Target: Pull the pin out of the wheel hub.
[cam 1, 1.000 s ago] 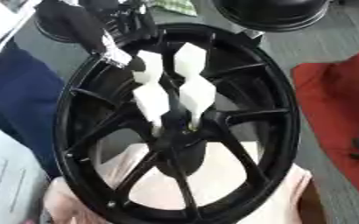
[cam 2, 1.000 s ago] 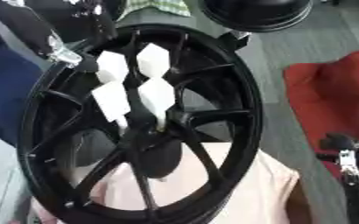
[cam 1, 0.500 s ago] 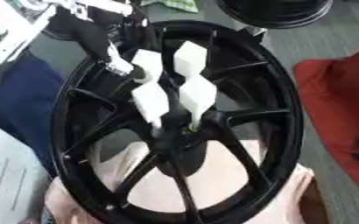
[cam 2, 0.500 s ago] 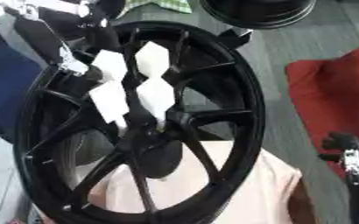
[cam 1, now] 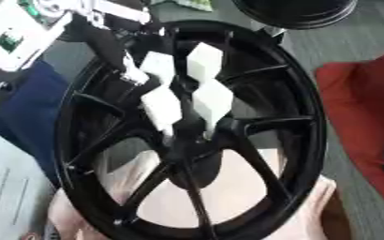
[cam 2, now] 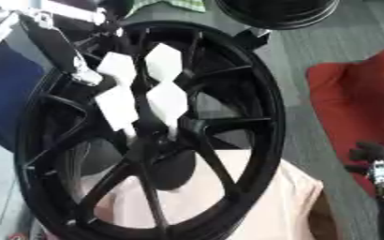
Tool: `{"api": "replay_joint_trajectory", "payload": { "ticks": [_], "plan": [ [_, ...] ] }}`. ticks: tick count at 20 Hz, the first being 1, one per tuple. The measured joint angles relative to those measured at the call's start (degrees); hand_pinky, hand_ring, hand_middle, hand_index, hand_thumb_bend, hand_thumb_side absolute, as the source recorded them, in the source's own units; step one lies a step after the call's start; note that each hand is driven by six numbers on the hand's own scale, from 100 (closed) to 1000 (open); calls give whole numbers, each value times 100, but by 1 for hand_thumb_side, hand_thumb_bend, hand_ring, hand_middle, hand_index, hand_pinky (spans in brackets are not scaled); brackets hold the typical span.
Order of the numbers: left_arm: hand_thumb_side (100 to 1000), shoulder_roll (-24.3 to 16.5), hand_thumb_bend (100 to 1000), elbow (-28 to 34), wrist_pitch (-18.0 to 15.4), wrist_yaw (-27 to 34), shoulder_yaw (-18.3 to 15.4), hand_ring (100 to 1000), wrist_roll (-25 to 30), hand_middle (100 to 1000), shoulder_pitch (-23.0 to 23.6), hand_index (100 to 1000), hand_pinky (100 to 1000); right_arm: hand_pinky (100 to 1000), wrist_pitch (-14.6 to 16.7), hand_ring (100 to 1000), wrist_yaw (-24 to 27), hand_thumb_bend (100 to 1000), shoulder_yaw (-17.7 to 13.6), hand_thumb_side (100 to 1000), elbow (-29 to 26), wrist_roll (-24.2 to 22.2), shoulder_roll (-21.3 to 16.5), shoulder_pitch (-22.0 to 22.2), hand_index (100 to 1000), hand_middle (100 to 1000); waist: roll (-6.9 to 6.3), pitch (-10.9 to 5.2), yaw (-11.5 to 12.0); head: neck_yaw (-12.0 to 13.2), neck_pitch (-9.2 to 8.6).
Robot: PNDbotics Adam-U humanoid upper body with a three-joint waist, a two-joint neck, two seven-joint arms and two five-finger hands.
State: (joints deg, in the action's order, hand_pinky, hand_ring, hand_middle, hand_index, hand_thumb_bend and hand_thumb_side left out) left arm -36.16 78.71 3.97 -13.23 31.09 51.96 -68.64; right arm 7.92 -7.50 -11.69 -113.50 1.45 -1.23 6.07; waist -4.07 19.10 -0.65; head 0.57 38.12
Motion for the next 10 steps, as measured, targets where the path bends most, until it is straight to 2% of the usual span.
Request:
{"api": "replay_joint_trajectory", "payload": {
  "ticks": [7,10],
  "plan": [
    [193,38,184,2,-7,-46,11,577,-4,448,8,602,689,621,-10,752,49,100,-31,818,0,43,0,4,711,532,0,-3,-6,14,0],
    [198,38,157,21,10,-77,-40,544,-5,393,8,544,671,621,-11,752,62,100,-31,817,0,51,0,12,711,531,3,-6,-4,14,0]
  ]
}}
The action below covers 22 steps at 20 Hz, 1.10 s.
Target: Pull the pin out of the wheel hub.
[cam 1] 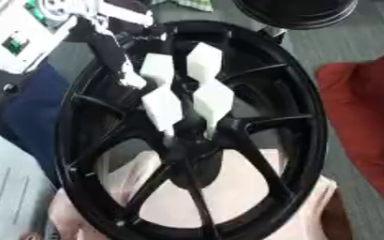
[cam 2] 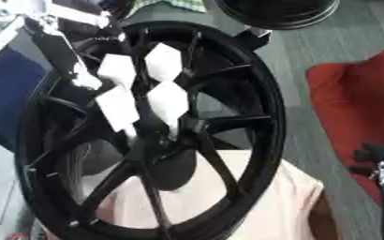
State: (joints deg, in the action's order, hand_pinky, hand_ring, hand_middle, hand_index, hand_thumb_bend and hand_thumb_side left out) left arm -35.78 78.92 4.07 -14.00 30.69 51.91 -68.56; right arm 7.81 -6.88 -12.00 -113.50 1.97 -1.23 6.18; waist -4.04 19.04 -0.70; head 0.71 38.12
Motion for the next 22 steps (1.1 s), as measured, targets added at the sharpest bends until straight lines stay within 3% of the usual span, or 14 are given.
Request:
{"api": "replay_joint_trajectory", "payload": {
  "ticks": [5,12,22],
  "plan": [
    [197,-67,152,218,121,3,-306,536,-126,372,-19,523,670,620,-3,752,4,100,0,818,0,3,0,49,711,531,23,-37,47,-27,5],
    [182,-624,158,693,258,138,-925,525,-551,360,65,514,664,620,-4,752,4,100,-31,812,0,31,2,122,710,531,86,-72,197,-127,60],
    [208,-1848,193,854,454,555,-2061,516,-1323,373,1265,535,659,620,188,751,-50,100,-155,795,0,206,113,248,710,531,294,-122,562,-409,109]
  ]
}}
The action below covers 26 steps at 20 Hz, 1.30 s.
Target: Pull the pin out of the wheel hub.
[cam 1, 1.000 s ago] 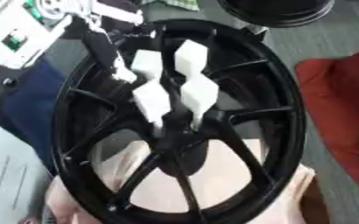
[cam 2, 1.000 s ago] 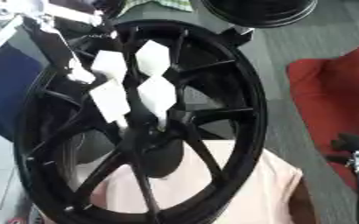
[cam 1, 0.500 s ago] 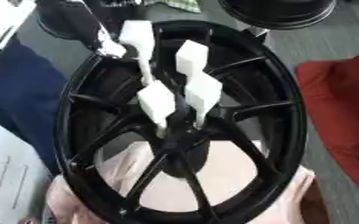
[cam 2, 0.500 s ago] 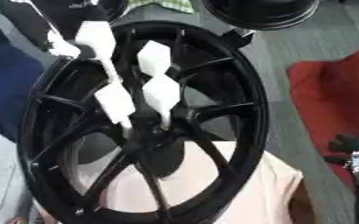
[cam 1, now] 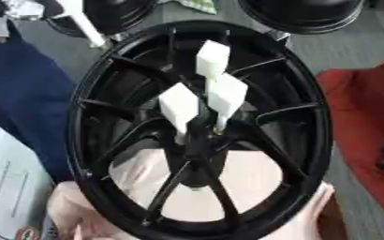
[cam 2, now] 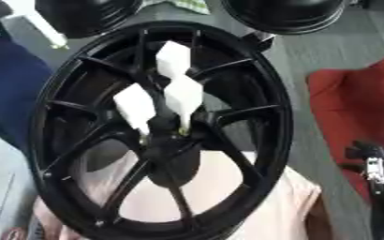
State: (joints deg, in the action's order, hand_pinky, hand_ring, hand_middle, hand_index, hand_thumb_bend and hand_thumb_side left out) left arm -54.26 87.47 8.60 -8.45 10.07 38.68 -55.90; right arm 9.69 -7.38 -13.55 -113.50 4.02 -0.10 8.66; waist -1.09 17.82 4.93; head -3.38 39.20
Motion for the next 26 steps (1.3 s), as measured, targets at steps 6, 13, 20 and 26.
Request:
{"api": "replay_joint_trajectory", "payload": {
  "ticks": [6,13,20,26],
  "plan": [
    [245,-507,250,-316,87,389,-445,551,-394,457,874,617,678,619,145,751,-6,100,-58,789,0,101,44,6,710,531,147,0,144,-129,0],
    [374,-528,369,-338,58,472,-814,694,-624,655,1974,767,744,618,192,752,-5,100,-83,793,0,126,107,25,710,531,227,2,184,-173,-23],
    [404,-528,377,-46,8,496,-1238,708,-658,675,3061,785,755,617,174,752,-4,100,-89,791,0,112,137,20,709,531,222,2,111,-166,-52],
    [391,-528,345,442,-15,620,-1408,653,-898,620,3370,750,728,616,168,753,23,100,-72,789,0,84,136,30,709,531,202,1,13,-119,-52]
  ]
}}
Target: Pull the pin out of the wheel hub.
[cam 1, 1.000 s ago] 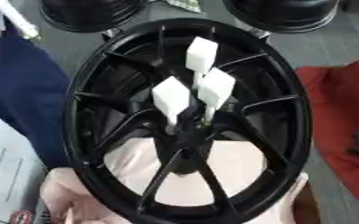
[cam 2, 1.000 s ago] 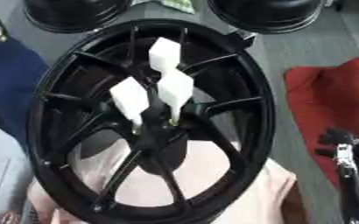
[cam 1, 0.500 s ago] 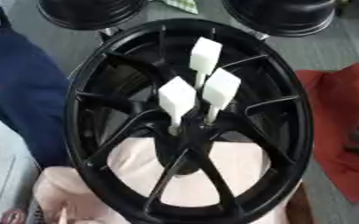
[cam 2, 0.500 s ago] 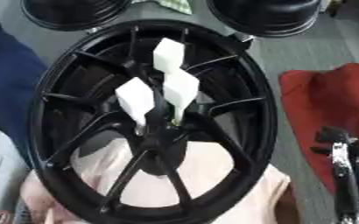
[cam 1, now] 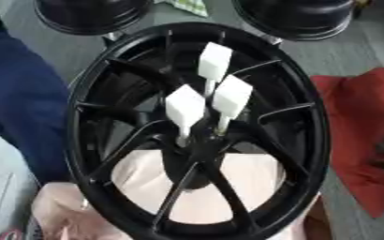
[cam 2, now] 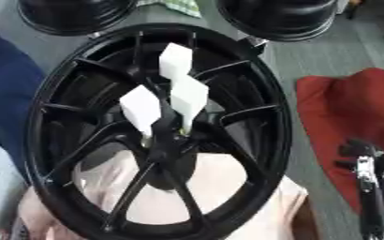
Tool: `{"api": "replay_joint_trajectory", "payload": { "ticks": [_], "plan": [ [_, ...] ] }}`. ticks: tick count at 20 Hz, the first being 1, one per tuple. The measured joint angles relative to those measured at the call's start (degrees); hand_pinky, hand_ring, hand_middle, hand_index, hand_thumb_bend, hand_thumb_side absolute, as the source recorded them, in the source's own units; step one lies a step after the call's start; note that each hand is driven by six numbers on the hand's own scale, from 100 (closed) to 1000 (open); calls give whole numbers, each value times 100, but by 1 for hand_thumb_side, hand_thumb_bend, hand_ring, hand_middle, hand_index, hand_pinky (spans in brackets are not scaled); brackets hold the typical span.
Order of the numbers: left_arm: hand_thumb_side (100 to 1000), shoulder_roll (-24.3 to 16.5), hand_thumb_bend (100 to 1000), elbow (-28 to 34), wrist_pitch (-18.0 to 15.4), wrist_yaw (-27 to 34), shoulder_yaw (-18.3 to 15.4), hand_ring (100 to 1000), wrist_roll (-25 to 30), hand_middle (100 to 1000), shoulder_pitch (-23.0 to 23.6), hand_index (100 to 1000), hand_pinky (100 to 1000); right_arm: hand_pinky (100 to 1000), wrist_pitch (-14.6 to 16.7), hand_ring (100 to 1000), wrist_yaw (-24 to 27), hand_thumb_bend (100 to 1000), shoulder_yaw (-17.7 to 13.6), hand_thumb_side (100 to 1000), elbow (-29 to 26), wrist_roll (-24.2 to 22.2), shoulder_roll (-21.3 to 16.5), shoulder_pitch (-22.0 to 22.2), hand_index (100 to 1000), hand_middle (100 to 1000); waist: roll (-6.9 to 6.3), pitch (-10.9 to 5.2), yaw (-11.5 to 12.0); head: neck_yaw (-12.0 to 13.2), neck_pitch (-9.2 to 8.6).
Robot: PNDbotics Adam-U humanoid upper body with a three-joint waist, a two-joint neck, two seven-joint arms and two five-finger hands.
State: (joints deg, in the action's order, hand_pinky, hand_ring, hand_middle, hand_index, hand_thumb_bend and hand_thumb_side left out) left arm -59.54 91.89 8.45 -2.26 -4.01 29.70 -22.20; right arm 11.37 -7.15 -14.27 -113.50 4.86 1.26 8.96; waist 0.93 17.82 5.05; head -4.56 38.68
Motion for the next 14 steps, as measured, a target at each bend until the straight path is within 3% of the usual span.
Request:
{"api": "replay_joint_trajectory", "payload": {
  "ticks": [8,14],
  "plan": [
    [426,99,361,843,100,441,150,599,-807,578,-139,725,695,614,17,753,27,100,25,789,0,-35,-2,12,708,530,-7,0,-36,48,-2],
    [446,690,361,1630,350,749,206,572,-1651,557,34,711,677,612,22,752,48,100,53,788,0,-55,-3,-36,707,528,-1,3,-63,91,-27]
  ]
}}
